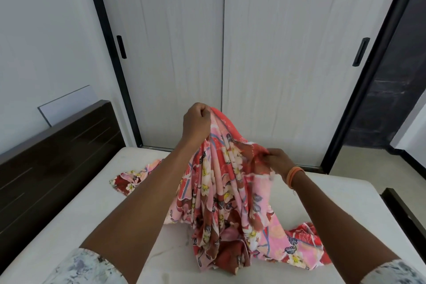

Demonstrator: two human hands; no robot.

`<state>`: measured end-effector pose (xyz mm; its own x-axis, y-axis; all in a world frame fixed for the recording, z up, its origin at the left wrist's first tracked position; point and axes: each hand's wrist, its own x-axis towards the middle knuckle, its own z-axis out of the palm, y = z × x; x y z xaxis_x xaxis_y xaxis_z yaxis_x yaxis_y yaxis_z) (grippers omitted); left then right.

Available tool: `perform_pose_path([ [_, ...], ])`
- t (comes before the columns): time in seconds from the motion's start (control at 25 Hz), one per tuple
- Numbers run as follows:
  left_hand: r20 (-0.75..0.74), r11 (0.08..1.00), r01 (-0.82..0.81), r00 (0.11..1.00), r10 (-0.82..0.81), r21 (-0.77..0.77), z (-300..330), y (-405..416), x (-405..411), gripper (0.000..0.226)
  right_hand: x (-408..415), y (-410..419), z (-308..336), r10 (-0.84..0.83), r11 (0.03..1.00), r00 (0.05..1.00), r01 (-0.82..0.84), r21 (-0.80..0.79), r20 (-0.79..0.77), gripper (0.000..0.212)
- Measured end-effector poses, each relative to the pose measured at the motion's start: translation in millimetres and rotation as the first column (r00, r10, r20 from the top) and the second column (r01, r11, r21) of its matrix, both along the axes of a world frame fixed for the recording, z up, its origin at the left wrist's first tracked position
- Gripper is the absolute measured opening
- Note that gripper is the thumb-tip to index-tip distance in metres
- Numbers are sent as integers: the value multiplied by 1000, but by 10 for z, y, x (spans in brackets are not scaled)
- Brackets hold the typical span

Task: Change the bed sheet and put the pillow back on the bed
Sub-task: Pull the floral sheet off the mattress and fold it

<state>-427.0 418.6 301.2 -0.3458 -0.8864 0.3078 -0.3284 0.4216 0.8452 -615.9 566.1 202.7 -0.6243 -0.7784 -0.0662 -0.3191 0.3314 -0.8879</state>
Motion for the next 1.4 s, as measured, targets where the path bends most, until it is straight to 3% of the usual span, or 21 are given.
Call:
perform_pose_path([
  [0.08,203,999,-48,978,47,0,-73,22,43,44,28,-37,102,-28,984,990,52,-172,138,26],
  [0.12,269,999,10,963,0,-35,-127,65,30,65,46,-65,189,-11,975,996,31,-220,91,26],
  [0.2,336,954,285,911,-240,-90,-203,251,-66,91,125,-121,433,99,961,985,-131,-243,-140,17],
  [0.24,357,904,419,861,-363,-91,-246,338,-130,88,173,-141,551,162,949,943,-229,-218,-290,12],
  [0.28,370,861,497,823,-431,-103,-284,401,-197,68,208,-152,650,199,937,885,-297,-181,-422,8],
  [0.36,379,863,476,840,-389,-168,-316,436,-263,14,186,-133,709,199,946,777,-312,-90,-598,3],
  [0.44,349,899,375,893,-285,-225,-329,367,-279,18,72,-47,631,139,979,714,-202,-11,-686,7],
  [0.52,288,924,303,929,-232,-234,-300,282,-247,26,-67,73,432,73,997,715,-55,48,-695,15],
  [0.64,141,967,134,984,-105,-215,-194,134,-222,31,-203,205,90,43,985,778,73,158,-627,25],
  [0.8,74,983,44,997,-32,-178,-120,30,-230,32,-290,276,-279,-18,987,923,77,139,-384,21],
  [0.88,77,987,17,997,-5,-160,-154,-35,-232,31,-315,328,-418,-98,988,985,112,102,-140,21],
  [0.96,186,995,-17,982,35,-98,-261,-153,-234,36,-327,376,-544,-185,982,970,177,62,155,20],
  [1.04,441,1000,-14,898,7,11,-412,-276,-196,33,-360,416,-671,-273,961,908,246,124,318,27],
  [1.12,697,993,-6,713,-76,115,-589,-329,-74,33,-368,431,-832,-358,932,833,296,208,422,36],
  [1.2,825,977,-33,542,-158,209,-786,-285,125,43,-324,450,-1020,-404,912,788,309,268,464,37],
  [1.24,834,960,-64,514,-201,271,-872,-241,245,50,-282,450,-1119,-403,907,809,291,304,428,36],
  [1.28,808,927,-99,528,-260,362,-956,-206,363,53,-213,442,-1205,-382,905,841,257,337,382,34],
  [1.4,451,682,-160,850,-272,714,-1145,-118,691,38,172,355,-1268,-263,934,900,148,324,348,26],
])
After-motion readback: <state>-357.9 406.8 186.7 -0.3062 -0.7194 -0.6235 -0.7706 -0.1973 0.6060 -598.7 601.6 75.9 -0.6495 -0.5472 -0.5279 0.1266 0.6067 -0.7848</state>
